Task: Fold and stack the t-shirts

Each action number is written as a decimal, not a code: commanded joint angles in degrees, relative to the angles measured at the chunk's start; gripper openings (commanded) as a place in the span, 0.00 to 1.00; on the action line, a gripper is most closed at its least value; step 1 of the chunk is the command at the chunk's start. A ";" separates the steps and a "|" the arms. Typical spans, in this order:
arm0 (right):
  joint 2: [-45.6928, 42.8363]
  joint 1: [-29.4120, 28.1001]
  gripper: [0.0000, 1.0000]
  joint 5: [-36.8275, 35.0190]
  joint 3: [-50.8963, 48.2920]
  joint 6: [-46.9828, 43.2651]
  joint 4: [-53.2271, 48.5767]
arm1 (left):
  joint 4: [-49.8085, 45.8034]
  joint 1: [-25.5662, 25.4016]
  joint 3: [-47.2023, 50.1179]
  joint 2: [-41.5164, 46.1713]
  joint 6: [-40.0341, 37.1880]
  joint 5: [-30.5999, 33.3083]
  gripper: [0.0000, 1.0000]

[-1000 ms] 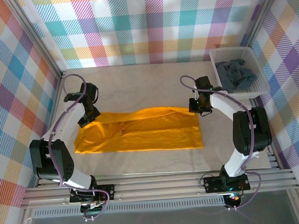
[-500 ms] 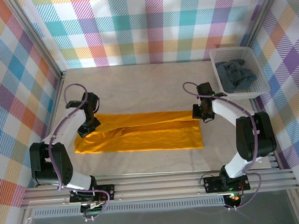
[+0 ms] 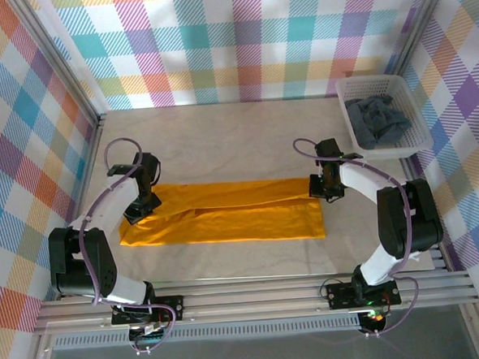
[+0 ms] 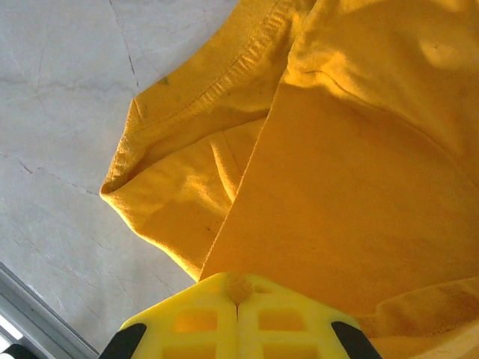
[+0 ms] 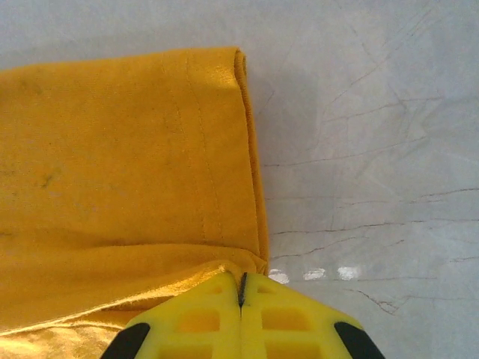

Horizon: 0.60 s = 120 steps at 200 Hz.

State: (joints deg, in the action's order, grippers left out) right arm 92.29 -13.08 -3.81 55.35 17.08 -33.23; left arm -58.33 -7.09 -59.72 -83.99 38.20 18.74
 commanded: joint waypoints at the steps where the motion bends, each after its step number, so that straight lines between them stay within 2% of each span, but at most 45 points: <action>1: 0.07 0.11 0.01 2.17 -0.77 0.85 -1.38 | -1.52 -0.72 1.18 0.85 1.07 0.86 0.00; 64: 0.05 0.00 0.06 3.20 -0.47 1.20 -2.69 | -1.18 -1.87 1.39 -0.83 1.27 0.97 0.00; 76: -0.17 0.03 0.12 3.10 -0.33 1.51 -3.03 | -1.08 -2.05 1.46 -1.06 1.27 1.11 0.00; 98: -1.34 0.04 0.28 2.94 0.39 2.31 -4.16 | -0.91 -2.31 1.44 -1.52 1.19 1.17 0.00; 120: -4.22 0.00 0.35 2.26 0.70 3.75 -4.80 | -0.91 -2.73 1.38 -1.88 1.27 1.32 0.00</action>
State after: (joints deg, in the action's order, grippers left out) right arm 92.03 -13.08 -1.48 55.16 19.00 -35.75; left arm -58.33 -8.97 -58.94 -85.14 38.37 18.76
